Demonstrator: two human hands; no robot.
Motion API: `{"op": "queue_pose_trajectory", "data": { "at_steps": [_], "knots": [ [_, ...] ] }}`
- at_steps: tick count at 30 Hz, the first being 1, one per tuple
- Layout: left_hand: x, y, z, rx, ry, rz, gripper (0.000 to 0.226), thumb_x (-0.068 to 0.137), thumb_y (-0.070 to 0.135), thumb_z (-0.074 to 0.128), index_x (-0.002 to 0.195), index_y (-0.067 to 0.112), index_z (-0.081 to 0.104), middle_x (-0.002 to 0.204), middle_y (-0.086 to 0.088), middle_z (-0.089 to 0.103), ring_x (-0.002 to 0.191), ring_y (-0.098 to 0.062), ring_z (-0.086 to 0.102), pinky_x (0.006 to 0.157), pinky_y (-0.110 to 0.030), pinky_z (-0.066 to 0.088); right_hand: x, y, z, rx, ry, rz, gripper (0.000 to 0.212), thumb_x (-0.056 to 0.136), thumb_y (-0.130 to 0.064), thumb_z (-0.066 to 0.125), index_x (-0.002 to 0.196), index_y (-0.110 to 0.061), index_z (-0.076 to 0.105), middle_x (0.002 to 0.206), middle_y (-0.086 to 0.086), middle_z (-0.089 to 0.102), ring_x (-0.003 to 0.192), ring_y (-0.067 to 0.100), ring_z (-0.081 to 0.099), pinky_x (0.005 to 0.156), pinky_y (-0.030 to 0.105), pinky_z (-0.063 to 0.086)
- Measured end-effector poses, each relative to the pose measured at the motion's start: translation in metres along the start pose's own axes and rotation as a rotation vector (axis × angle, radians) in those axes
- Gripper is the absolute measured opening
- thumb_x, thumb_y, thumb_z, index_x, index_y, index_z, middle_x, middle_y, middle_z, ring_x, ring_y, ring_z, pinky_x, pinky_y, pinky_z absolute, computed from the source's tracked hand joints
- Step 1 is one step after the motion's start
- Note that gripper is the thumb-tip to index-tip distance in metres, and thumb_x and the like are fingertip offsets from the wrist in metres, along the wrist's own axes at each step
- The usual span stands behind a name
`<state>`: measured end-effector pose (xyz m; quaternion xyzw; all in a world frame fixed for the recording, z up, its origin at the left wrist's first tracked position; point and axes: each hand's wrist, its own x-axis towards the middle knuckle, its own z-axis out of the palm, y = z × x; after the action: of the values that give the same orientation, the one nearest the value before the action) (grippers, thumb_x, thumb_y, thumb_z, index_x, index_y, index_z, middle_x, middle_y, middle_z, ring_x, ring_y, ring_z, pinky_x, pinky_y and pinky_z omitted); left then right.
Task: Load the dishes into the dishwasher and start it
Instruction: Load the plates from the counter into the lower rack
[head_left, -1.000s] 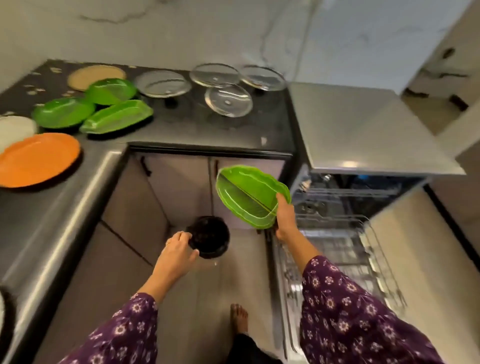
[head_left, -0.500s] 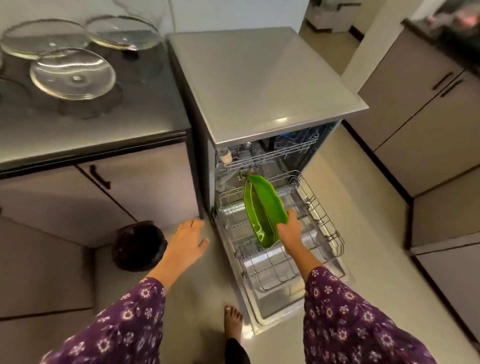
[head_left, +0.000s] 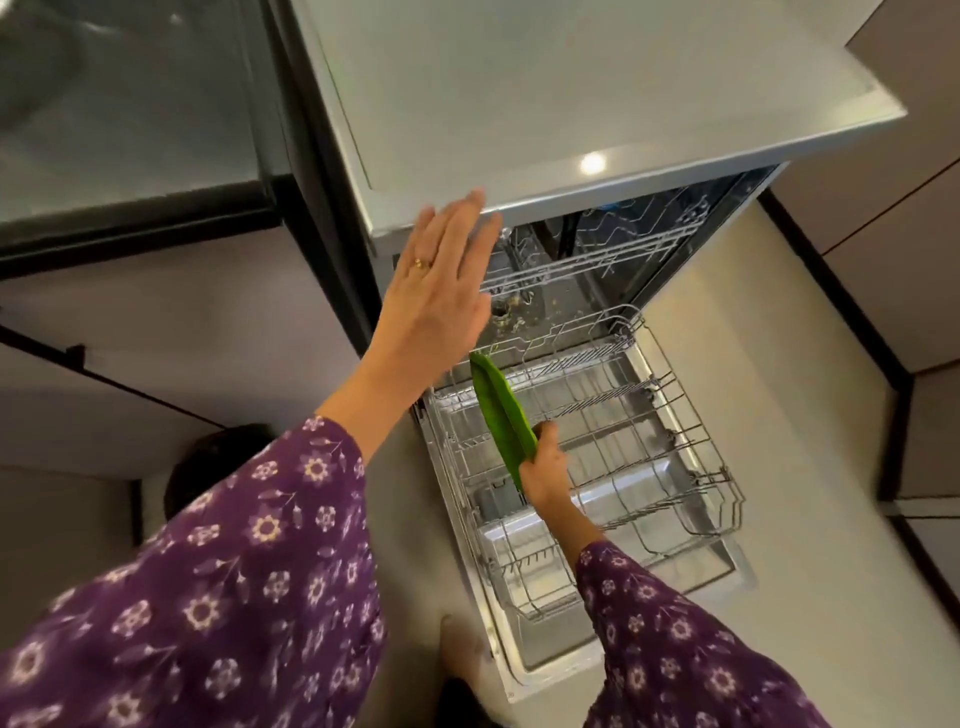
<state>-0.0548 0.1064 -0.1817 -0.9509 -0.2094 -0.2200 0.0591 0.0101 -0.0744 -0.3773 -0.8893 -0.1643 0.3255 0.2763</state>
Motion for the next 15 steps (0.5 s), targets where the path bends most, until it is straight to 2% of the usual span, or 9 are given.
{"op": "queue_pose_trajectory", "data": {
  "at_steps": [3,5,8,10,12,13,15],
  "knots": [
    [0.014,-0.010,0.019,0.117,0.039,-0.012,0.064,0.091,0.026,0.050,0.147,0.004,0.028,0.152,-0.014,0.031,0.141,-0.028,0.029,0.119,-0.043,0.013,0.026,0.007,0.024,0.011,0.006,-0.013,0.037,0.084,0.014,0.043,0.115,-0.006,0.038,0.095,0.011,0.052,0.076,0.022,0.056,0.047,0.012,0.043],
    [0.016,-0.015,0.031,0.197,0.079,-0.032,0.065,0.091,0.029,0.050,0.148,0.007,0.028,0.152,-0.011,0.034,0.140,-0.026,0.032,0.118,-0.039,0.016,0.040,0.010,0.037,0.037,-0.008,-0.007,0.037,0.085,0.015,0.045,0.116,-0.005,0.039,0.099,0.013,0.053,0.084,0.025,0.058,0.061,0.022,0.051],
    [0.019,-0.014,0.051,0.286,0.241,-0.055,0.063,0.084,0.032,0.057,0.142,0.009,0.042,0.142,-0.006,0.048,0.130,-0.023,0.047,0.112,-0.036,0.025,0.059,0.016,0.060,0.028,-0.032,-0.018,0.040,0.085,0.016,0.045,0.119,-0.004,0.039,0.106,0.018,0.053,0.093,0.030,0.059,0.077,0.038,0.056],
    [0.023,-0.014,0.059,0.307,0.339,-0.052,0.060,0.081,0.032,0.059,0.137,0.010,0.050,0.136,-0.004,0.055,0.124,-0.021,0.053,0.108,-0.035,0.026,0.067,0.021,0.074,-0.010,-0.037,-0.062,0.039,0.085,0.015,0.043,0.118,-0.005,0.039,0.103,0.017,0.053,0.091,0.030,0.059,0.072,0.035,0.055],
    [0.027,-0.017,0.065,0.331,0.418,-0.033,0.058,0.079,0.031,0.061,0.133,0.011,0.054,0.132,-0.003,0.058,0.120,-0.020,0.057,0.105,-0.034,0.029,0.072,0.026,0.087,-0.052,-0.043,-0.116,0.025,0.092,0.008,0.038,0.108,-0.011,0.041,0.095,0.023,0.054,0.079,0.029,0.058,0.056,0.028,0.050],
    [0.028,-0.019,0.068,0.343,0.449,-0.023,0.057,0.078,0.030,0.062,0.131,0.012,0.056,0.130,-0.002,0.060,0.118,-0.019,0.058,0.104,-0.034,0.030,0.073,0.028,0.094,-0.077,-0.028,-0.134,0.020,0.096,0.003,0.035,0.103,-0.014,0.041,0.092,0.025,0.051,0.071,0.027,0.055,0.052,0.029,0.046],
    [0.030,-0.020,0.071,0.362,0.500,-0.009,0.055,0.076,0.030,0.063,0.128,0.013,0.059,0.127,-0.001,0.062,0.115,-0.018,0.061,0.102,-0.033,0.033,0.079,0.035,0.107,-0.100,-0.004,-0.169,0.021,0.095,0.004,0.035,0.105,-0.014,0.039,0.083,0.014,0.048,0.065,0.013,0.049,0.054,0.026,0.048]
  ]
}}
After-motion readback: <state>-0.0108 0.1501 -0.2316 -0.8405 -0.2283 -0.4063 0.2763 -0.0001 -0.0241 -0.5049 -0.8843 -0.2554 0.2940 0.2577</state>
